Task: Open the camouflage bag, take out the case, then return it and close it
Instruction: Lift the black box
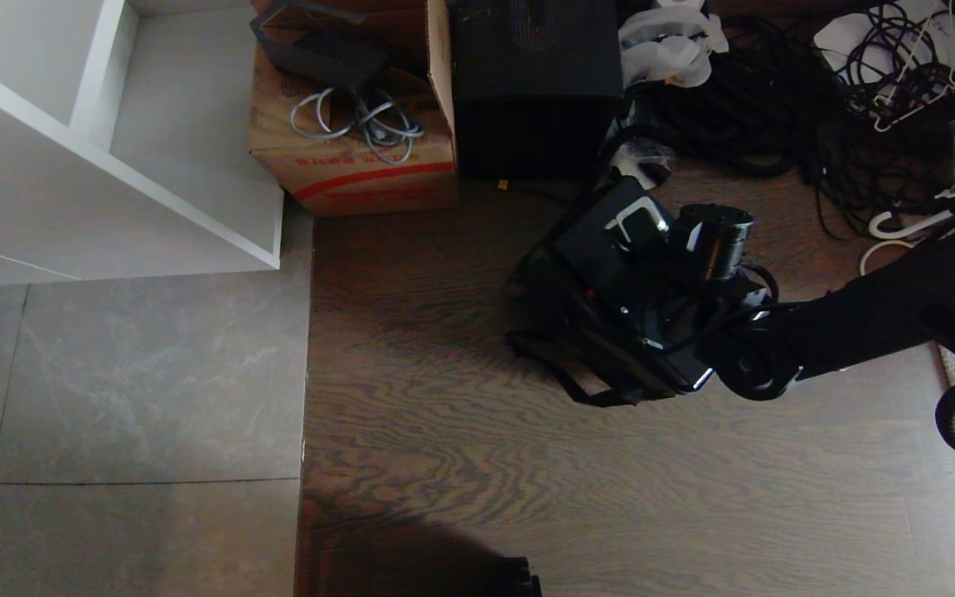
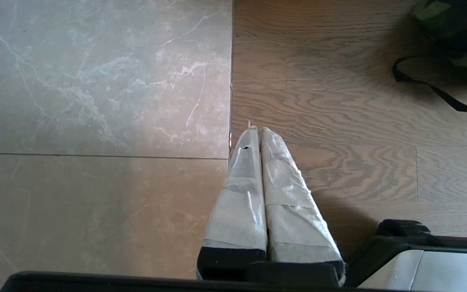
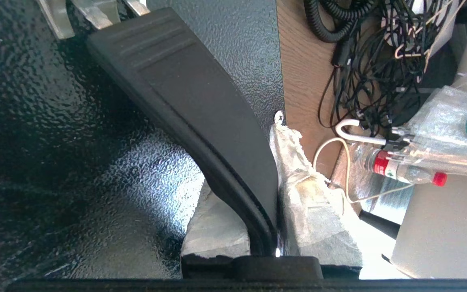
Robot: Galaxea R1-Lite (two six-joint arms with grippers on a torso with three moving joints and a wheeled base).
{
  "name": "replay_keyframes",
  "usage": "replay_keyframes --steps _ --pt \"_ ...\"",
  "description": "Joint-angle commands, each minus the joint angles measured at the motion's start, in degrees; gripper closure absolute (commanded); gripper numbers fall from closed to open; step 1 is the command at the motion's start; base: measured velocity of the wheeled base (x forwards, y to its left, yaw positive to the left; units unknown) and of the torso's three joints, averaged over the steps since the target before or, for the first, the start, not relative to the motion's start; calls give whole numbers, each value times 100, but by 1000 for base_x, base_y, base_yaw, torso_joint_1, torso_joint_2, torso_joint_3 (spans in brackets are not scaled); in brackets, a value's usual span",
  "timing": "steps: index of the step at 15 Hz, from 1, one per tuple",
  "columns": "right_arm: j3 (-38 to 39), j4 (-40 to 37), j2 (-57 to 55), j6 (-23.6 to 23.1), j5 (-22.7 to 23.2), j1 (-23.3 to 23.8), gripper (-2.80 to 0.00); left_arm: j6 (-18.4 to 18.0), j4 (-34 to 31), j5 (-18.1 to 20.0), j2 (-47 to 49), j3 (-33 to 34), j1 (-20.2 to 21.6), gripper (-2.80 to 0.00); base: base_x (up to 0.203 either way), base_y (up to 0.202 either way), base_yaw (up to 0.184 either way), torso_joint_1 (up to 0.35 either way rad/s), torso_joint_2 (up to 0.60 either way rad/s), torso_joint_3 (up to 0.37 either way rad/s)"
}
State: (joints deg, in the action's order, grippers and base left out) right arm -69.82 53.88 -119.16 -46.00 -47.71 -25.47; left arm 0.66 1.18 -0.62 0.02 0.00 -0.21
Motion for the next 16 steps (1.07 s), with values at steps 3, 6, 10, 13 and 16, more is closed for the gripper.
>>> replay_keyframes --steps 3,6,10,13,16 --pt "-34 26 7 -32 -27 -2 0 30 5 -8 -4 53 3 0 0 0 0 0 0 0" --pt "-58 26 16 -41 -35 -2 0 31 5 -8 -2 44 3 0 0 0 0 0 0 0" --pt "-50 26 52 -41 -54 -2 0 31 5 -8 -2 53 3 0 0 0 0 0 0 0" --pt "-50 26 77 -50 -54 -2 0 30 5 -8 -2 53 3 0 0 0 0 0 0 0" --pt "-58 17 69 -50 -54 -2 0 31 5 -8 -2 53 3 0 0 0 0 0 0 0"
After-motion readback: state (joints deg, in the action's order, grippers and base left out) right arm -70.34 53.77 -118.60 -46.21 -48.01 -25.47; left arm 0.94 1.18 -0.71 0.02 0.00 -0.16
